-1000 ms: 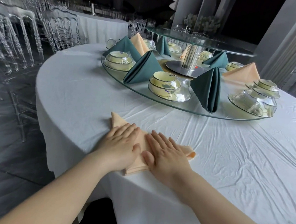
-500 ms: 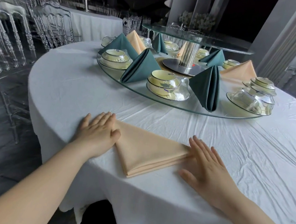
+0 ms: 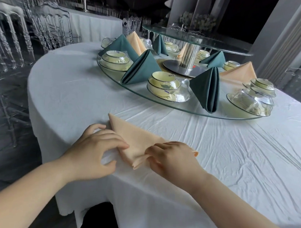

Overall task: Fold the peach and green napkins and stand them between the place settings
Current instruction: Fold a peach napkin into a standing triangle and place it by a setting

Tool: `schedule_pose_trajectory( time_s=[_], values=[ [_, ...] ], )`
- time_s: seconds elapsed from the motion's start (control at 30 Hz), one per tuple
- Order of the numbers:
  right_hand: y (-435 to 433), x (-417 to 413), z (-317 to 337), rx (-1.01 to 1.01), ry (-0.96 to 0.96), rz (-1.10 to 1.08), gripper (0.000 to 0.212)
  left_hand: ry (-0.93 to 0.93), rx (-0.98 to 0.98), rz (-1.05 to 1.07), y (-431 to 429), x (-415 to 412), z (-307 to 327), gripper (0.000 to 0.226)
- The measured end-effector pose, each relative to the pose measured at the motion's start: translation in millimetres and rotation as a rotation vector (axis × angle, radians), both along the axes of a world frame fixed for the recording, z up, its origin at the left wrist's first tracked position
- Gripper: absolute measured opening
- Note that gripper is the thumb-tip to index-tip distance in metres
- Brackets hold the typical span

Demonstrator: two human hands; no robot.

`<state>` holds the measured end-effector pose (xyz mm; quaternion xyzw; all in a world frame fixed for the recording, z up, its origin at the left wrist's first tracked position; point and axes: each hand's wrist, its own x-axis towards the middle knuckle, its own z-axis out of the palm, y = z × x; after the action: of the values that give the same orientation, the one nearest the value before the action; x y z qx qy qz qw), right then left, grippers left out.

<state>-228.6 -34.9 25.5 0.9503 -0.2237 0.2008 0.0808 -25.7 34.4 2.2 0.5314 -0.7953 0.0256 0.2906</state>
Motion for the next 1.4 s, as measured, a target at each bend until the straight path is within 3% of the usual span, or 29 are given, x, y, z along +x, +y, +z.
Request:
schedule_pose_trajectory(
  time_s=[0.17,0.23,0.27,0.33,0.37,0.43,0.5,0.63,0.8,0.9,1.0,1.13,1.27,1.4],
  values=[
    [-11,-6,9,0.499,-0.208,-0.137,0.03,0.029,-0.063,0.03,-18,-6,4,0.02],
    [-17,-13,15,0.616,-0.353,-0.126,0.016,0.124,-0.075,0.003,-30,-15,10,0.016],
    [-22,-18,20,0.632,-0.418,-0.124,0.01,0.195,-0.077,-0.013,-35,-21,15,0.018],
    [-30,-27,32,0.643,-0.531,-0.129,0.029,0.384,-0.04,-0.014,-48,-35,28,0.021],
    [-34,-33,40,0.661,-0.578,-0.119,0.026,0.466,-0.019,-0.009,-55,-43,34,0.02],
    [-38,-44,56,0.673,-0.592,-0.105,0.014,0.549,-0.024,-0.003,-73,-61,44,0.013],
    [-47,-55,64,0.598,-0.542,-0.178,0.026,0.56,-0.018,-0.007,-92,-82,52,0.004],
    [-73,-81,66,0.422,-0.578,-0.434,0.013,0.552,0.058,-0.052,-130,-120,55,0.012],
    [-100,-118,38,0.437,-0.698,-0.569,0.011,0.407,0.145,0.026,-173,-135,39,0.033],
    [-105,-129,25,0.479,-0.78,-0.532,0.023,0.252,0.206,0.034,-188,-135,24,0.052],
    [-104,-131,23,0.527,-0.836,-0.464,0.014,0.137,0.217,0.046,-195,-130,16,0.069],
    [-98,-133,19,0.575,-0.812,-0.422,0.02,0.018,0.238,0.11,-196,-123,14,0.071],
    [-101,-137,16,0.563,-0.807,-0.448,0.009,-0.024,0.22,0.164,-193,-128,16,0.072],
    [-101,-139,15,0.578,-0.821,-0.43,0.019,-0.043,0.23,0.228,-192,-129,15,0.074]
  ],
)
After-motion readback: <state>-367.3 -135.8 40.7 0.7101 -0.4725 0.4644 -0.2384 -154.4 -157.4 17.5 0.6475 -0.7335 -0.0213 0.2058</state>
